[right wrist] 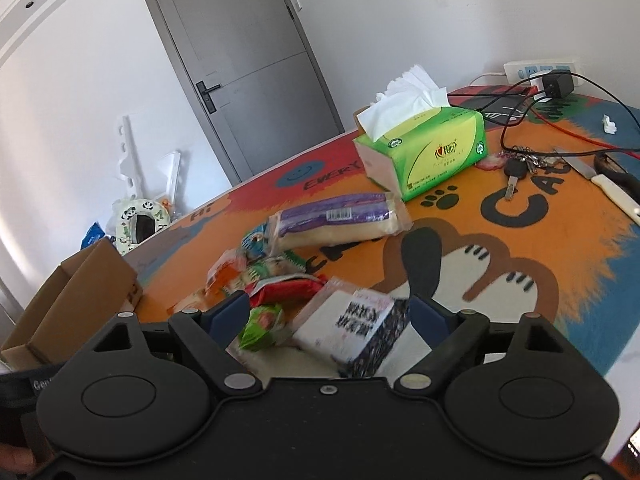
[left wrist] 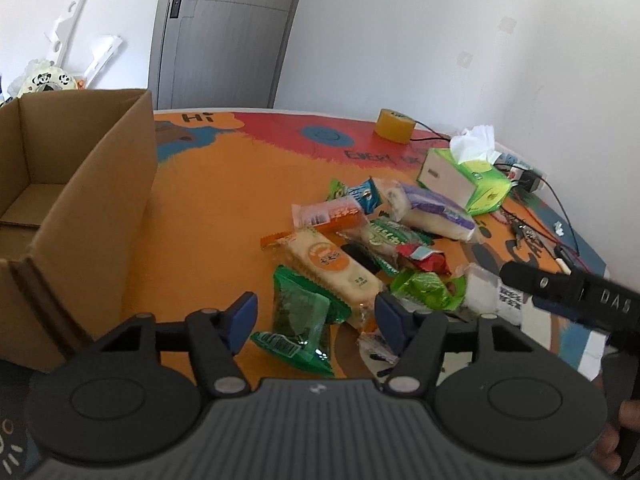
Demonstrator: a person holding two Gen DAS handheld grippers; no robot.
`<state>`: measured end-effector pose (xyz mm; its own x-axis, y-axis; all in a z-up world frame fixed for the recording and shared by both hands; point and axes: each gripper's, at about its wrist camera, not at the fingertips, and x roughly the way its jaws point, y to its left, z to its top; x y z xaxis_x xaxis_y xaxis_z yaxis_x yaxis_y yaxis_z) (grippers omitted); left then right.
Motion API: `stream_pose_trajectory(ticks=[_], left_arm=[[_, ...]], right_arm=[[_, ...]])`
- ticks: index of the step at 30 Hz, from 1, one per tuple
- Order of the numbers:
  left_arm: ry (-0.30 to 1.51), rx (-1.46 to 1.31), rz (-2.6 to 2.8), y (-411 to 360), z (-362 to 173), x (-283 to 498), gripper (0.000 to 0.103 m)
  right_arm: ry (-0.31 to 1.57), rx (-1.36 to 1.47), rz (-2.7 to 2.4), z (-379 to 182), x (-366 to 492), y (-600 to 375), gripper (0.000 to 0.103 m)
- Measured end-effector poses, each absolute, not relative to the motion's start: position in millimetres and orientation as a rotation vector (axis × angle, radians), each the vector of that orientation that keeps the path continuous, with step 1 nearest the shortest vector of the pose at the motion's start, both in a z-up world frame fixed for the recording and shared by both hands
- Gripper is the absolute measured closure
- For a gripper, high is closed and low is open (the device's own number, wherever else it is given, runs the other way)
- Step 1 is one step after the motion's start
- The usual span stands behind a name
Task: Organize snacks
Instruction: 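Grasp the green packet with the left tool while the right tool grasps the black-and-white bag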
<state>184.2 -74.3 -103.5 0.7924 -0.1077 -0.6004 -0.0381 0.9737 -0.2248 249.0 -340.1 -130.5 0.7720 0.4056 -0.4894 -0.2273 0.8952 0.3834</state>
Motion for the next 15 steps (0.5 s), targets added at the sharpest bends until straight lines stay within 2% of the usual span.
stream_pose_trajectory(ticks=[10,15], left_arm=[[0.689,-0.240,-0.021,-70.7,-116.2,199.2,0.047],[0.686,-0.220,-0.021,-72.8,-118.7,199.6,0.058]], right_arm=[[0.609,0.299,0.373,-135.5,278.6,-333.4,0.016],[0.634,0.280,0.378,-142.3,275.8,-329.4,0.017]])
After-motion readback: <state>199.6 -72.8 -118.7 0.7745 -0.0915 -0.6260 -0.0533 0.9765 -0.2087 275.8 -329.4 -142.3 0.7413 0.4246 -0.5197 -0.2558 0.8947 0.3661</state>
